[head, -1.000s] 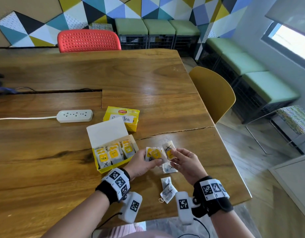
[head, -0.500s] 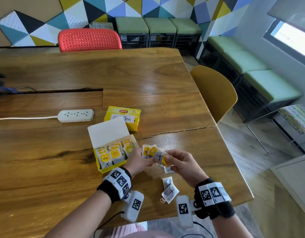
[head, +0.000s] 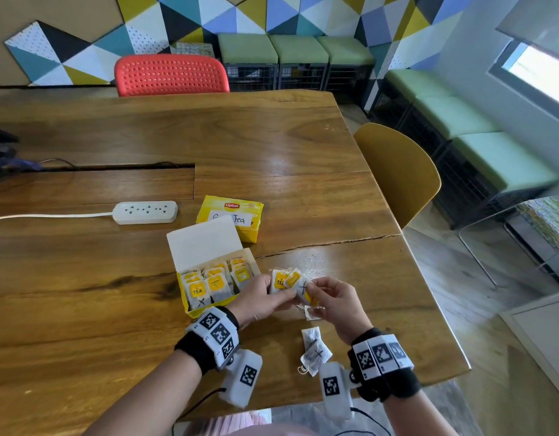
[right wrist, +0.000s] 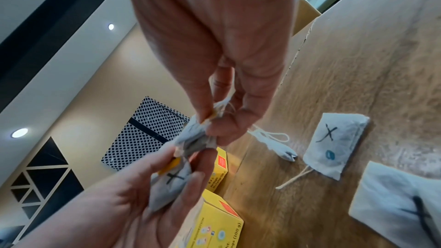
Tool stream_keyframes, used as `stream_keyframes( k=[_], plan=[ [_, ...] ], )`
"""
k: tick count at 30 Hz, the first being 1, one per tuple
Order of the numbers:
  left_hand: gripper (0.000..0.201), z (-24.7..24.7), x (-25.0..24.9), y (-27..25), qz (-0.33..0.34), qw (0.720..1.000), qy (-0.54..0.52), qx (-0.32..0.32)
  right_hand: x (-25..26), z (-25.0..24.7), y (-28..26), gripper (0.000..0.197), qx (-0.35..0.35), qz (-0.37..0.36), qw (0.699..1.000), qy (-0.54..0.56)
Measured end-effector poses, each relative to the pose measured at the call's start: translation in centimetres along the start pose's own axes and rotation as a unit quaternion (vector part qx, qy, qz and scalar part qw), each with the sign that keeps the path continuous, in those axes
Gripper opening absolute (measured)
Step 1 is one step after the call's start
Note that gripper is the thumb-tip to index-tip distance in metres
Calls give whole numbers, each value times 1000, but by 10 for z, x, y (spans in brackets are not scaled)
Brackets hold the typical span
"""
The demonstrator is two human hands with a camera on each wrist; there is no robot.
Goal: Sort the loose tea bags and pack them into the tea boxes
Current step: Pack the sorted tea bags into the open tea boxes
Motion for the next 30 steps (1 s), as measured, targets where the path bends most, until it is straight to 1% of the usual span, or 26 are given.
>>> stream_keyframes(
  k=[3,4,7,9,12,13,16,18,21,24,26,28,30],
  plan=[
    [28,-2,4,3,-34,997,-75,-13,0,-3,1,7,-19,-3,1000,1],
    [30,-4,7,4,-42,994,-97,-21,1,-3,0,7,-18,-4,1000,5],
    [27,-5,13,5,-65,986,-147,-48,1,4,-5,9,8,9,999,43],
    [32,-1,14,4,-74,983,-161,-40,-1,9,-6,9,9,15,998,56],
    [46,9,9,1,-79,976,-201,-13,-3,11,-4,11,-22,14,999,38],
    [47,11,7,0,-78,976,-204,-5,-4,12,-4,12,-28,15,999,32],
    [38,9,7,0,-59,987,-146,-7,-4,18,-5,13,-27,24,999,32],
    [38,3,11,1,-55,988,-139,-35,-4,20,-6,12,-26,34,998,39],
    [44,-6,14,4,-49,983,-166,-68,-3,18,-7,11,-29,52,996,70],
    [42,-14,17,6,-41,981,-167,-91,0,18,-11,11,2,80,992,101],
    [41,-18,19,7,-42,979,-174,-96,4,18,-12,20,39,86,992,84],
    [38,-19,18,8,-41,980,-170,-92,11,18,-13,23,71,66,995,32],
    [38,-20,18,7,-45,984,-152,-87,23,20,-15,22,107,10,991,-74]
  ],
)
Point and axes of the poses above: each hand's wrist, its own y-axis towards the middle knuckle, its own z-axis out of the palm, x = y × z, the point moved 7 cm from there along y, towards the middle knuckle, and after that the axes turned 6 degrees about y, right-handed, at the moved point
